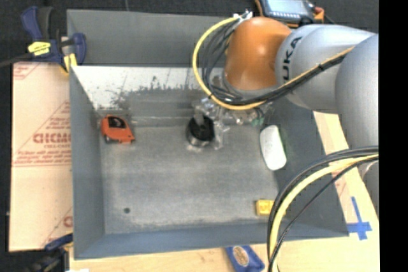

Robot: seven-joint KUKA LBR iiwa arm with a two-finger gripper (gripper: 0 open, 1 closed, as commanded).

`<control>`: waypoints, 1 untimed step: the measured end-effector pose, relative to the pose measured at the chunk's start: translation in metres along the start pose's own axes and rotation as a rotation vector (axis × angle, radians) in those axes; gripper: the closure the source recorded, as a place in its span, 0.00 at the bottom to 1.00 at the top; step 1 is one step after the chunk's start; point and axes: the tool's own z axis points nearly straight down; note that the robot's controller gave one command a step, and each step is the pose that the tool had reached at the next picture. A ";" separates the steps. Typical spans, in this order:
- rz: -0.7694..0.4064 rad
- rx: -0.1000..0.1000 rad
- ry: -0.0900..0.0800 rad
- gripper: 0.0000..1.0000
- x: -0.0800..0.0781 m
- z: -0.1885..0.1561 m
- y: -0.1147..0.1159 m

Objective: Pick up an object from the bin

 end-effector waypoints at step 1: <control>-0.003 -0.019 0.029 1.00 0.012 -0.009 0.009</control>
Offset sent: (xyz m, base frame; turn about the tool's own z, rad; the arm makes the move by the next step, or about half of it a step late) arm -0.0001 0.0001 0.0616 0.0004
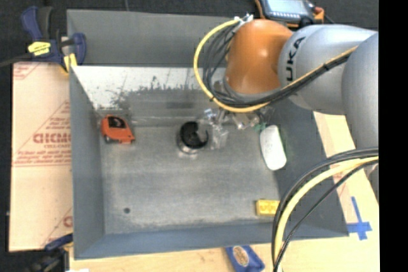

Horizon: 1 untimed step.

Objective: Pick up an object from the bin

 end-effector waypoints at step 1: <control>0.001 -0.003 0.005 1.00 0.000 -0.003 0.000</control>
Offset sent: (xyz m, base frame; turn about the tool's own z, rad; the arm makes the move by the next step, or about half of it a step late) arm -0.0001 0.0001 0.0621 0.0000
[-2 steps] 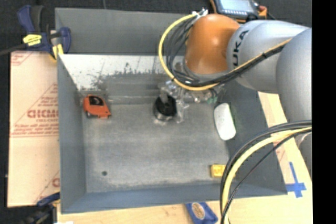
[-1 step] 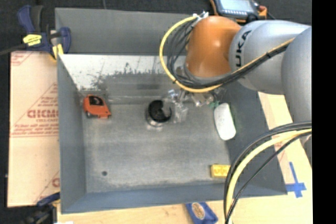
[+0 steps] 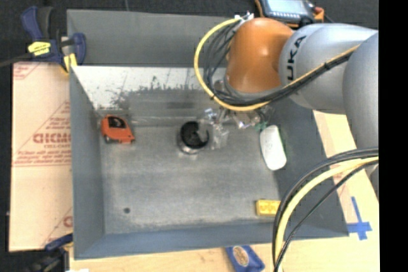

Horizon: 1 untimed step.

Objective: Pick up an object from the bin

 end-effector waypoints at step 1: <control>0.001 -0.001 0.004 1.00 0.000 -0.017 0.000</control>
Offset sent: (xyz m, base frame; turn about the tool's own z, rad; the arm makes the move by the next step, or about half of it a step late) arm 0.0001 0.0002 0.0321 0.0000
